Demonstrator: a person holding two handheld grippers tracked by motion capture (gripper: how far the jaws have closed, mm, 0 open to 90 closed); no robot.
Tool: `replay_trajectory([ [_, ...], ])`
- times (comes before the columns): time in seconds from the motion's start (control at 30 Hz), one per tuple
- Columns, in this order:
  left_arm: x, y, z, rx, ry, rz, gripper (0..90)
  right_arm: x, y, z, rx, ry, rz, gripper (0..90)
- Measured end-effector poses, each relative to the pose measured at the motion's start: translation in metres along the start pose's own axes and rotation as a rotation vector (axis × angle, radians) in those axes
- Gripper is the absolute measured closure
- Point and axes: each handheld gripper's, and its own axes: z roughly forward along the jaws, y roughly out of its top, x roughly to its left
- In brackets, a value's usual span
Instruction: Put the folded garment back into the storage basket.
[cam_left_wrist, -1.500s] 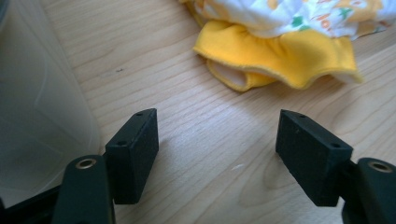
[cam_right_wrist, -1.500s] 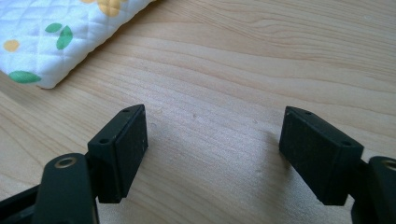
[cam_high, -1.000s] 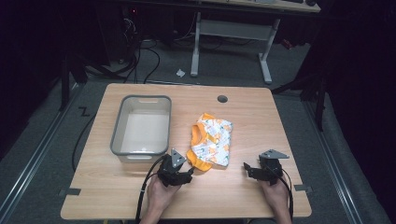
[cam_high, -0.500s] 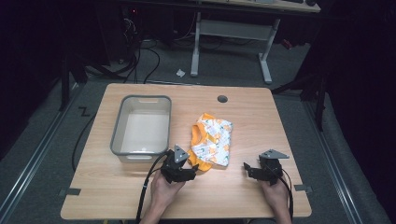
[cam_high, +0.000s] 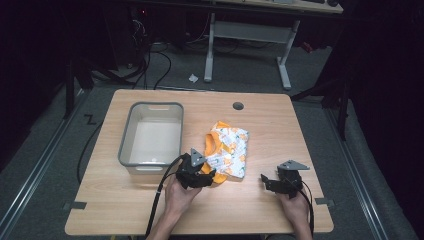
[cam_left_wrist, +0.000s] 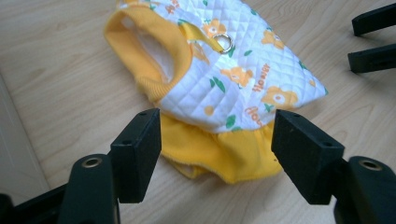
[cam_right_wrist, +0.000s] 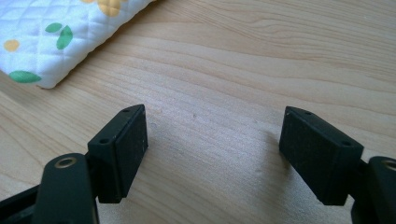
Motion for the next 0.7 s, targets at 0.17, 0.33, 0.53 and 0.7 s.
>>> replay_trajectory([
  [0.17,0.0,0.007,0.008,0.019,0.0,0.008,33.5,0.0,0.0,0.0,0.001,0.0,0.002,23.7],
  [0.33,0.002,0.014,0.016,0.032,0.01,0.007,33.4,0.0,0.0,0.0,0.002,-0.001,0.003,23.7],
  [0.53,0.004,0.025,0.025,0.044,0.013,0.012,32.9,0.0,0.0,0.0,0.002,-0.001,0.003,23.6],
  [0.7,0.007,0.035,0.035,0.049,0.017,-0.007,31.5,0.0,0.0,0.0,0.002,-0.001,0.003,23.6],
])
